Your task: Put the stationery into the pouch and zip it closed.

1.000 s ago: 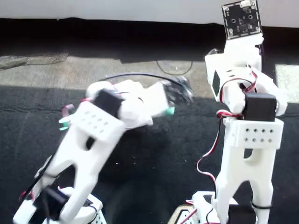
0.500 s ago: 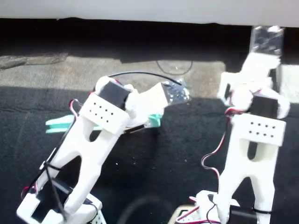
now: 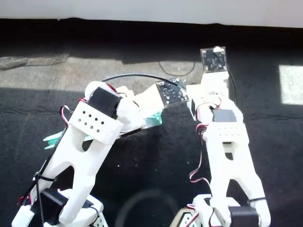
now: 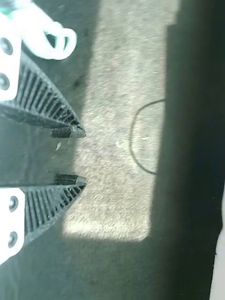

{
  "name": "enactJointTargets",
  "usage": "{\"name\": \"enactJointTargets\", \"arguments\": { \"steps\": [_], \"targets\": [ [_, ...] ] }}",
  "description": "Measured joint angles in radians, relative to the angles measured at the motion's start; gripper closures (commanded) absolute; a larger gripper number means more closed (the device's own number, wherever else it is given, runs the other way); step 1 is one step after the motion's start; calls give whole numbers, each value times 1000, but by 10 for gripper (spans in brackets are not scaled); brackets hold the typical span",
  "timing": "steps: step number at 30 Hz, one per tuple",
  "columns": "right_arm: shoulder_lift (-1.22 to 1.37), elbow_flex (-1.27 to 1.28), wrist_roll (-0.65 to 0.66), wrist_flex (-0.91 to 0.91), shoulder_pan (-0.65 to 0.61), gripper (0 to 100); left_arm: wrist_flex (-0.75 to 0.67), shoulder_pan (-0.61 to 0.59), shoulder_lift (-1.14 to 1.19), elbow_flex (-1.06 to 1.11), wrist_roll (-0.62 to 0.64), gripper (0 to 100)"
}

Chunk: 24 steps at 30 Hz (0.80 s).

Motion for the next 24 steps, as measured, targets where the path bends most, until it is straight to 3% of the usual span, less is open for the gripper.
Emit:
{"name": "enactJointTargets", "arguments": {
  "steps": [5, 8, 13, 18, 24],
  "targets": [
    [98, -32, -307, -29, 2, 857, 2, 0, 0, 0, 41, 990],
    [141, -103, -396, 29, -21, 857, 2, 0, 0, 0, 48, 990],
    [155, -170, -413, 104, -110, 858, 2, 0, 0, 0, 48, 990],
    [160, -181, -275, 126, -215, 858, 2, 0, 0, 0, 48, 990],
    [160, -183, -236, 221, -236, 858, 3, -8, 0, -41, 49, 990]
  ]
}}
